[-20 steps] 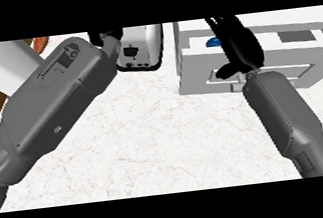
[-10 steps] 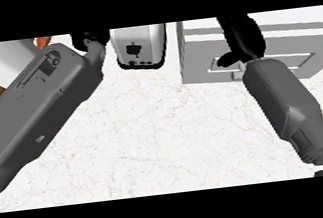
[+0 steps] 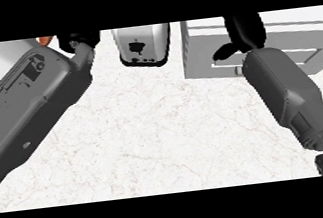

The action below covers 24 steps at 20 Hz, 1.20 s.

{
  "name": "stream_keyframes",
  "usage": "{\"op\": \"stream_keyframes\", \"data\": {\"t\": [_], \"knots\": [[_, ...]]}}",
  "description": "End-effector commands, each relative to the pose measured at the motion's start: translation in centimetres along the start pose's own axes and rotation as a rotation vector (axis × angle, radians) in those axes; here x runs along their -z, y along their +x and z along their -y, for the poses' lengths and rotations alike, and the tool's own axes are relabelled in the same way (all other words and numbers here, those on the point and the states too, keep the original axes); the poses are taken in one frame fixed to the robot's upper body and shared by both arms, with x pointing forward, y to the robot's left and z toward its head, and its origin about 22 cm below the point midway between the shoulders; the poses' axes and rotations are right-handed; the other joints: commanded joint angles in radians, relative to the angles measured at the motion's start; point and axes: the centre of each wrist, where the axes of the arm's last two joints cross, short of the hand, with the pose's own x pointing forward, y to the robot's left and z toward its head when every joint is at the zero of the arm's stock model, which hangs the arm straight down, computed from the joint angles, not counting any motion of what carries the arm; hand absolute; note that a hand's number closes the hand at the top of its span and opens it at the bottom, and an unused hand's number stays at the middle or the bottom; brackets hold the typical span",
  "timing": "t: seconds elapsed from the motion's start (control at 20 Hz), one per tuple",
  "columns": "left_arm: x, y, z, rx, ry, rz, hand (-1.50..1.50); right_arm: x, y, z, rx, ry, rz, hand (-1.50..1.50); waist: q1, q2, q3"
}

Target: Pick up the can, place it into the drawer and close the drawer

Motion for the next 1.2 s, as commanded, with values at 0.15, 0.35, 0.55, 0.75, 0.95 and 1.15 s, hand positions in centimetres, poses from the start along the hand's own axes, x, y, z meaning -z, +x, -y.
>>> {"op": "stream_keyframes", "data": {"t": [0.15,0.35,0.55,0.75,0.95,1.15], "knots": [[-0.5,0.7,0.2,0.004,-0.012,0.008,-1.5,2.6,0.1,2.4,-0.044,-0.043,-0.025,-1.5,0.014,0.006,-0.001],[-0.9,0.9,0.1,-0.016,-0.034,0.0,-1.5,3.9,-0.7,4.2,-0.01,-0.054,-0.036,-1.5,0.025,0.01,0.0],[-0.7,1.2,-0.4,-0.008,-0.014,-0.002,-1.5,3.8,0.9,3.5,0.216,0.018,0.035,-1.5,0.018,0.009,0.003],[-1.0,0.9,-1.3,-0.014,-0.027,0.007,-1.5,4.3,1.8,3.8,0.509,0.028,-0.08,-1.5,0.032,0.008,0.004],[-0.9,0.8,-1.9,-0.009,-0.007,-0.014,-1.5,4.2,3.1,3.2,0.69,0.007,-0.096,-1.5,0.005,0.0,0.002],[-0.9,0.2,-2.4,0.004,0.009,0.001,-1.5,4.3,1.1,3.8,0.735,-0.014,-0.118,-1.5,0.006,0.009,0.001]]}}
